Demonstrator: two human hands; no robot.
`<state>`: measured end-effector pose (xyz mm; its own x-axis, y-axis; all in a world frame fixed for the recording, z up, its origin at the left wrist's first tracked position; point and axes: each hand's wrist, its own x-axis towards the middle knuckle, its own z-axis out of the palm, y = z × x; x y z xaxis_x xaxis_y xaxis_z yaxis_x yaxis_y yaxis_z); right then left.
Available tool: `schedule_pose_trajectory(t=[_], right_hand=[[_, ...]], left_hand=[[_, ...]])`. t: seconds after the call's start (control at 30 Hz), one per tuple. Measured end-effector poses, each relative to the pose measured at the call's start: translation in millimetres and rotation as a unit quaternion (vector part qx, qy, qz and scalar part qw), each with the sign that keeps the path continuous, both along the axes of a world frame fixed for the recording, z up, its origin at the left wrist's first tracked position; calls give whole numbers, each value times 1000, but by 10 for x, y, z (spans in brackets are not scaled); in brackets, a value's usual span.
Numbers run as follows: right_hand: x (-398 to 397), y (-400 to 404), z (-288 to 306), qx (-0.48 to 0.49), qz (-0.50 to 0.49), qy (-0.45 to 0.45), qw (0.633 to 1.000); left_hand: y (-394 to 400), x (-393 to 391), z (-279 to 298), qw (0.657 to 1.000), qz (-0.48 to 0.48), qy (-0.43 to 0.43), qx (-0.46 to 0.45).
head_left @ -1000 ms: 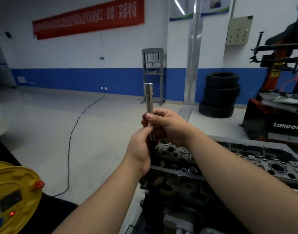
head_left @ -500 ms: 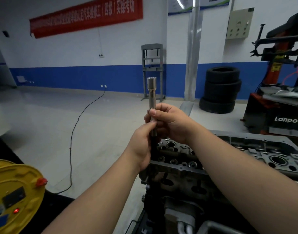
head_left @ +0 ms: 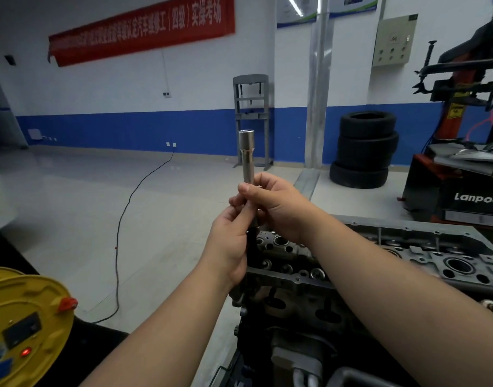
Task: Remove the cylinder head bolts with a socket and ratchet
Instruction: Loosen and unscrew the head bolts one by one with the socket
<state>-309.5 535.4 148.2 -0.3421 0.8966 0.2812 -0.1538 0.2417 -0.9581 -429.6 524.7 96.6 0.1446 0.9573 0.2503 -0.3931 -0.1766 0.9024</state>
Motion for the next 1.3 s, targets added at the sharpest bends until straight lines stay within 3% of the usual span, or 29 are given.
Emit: schedule_pose_trajectory(t=[0.33,0.5,0.63,0.8,1.13,1.3], right_hand=[[46,-20,38,-43,26,-1,999],[6,-6,25,-30,37,11,999],[-12,27,-8,-16,20,23,999],[24,10,3,-30,44,6,999],[-7,15,19,-33,34,29,998],[8,-7,26,-45,45,8,998]], left_hand=[[-9,-12,11,999,-14,29,-28],[1,-15,4,999,1,-31,-20],[-7,5,1,999,29,-21,-13],[-29,-27,8,1000,-15,3,-23],[-36,24,20,999,37,-14,-9],[-31,-14,19,1000,-5,-1,-26]])
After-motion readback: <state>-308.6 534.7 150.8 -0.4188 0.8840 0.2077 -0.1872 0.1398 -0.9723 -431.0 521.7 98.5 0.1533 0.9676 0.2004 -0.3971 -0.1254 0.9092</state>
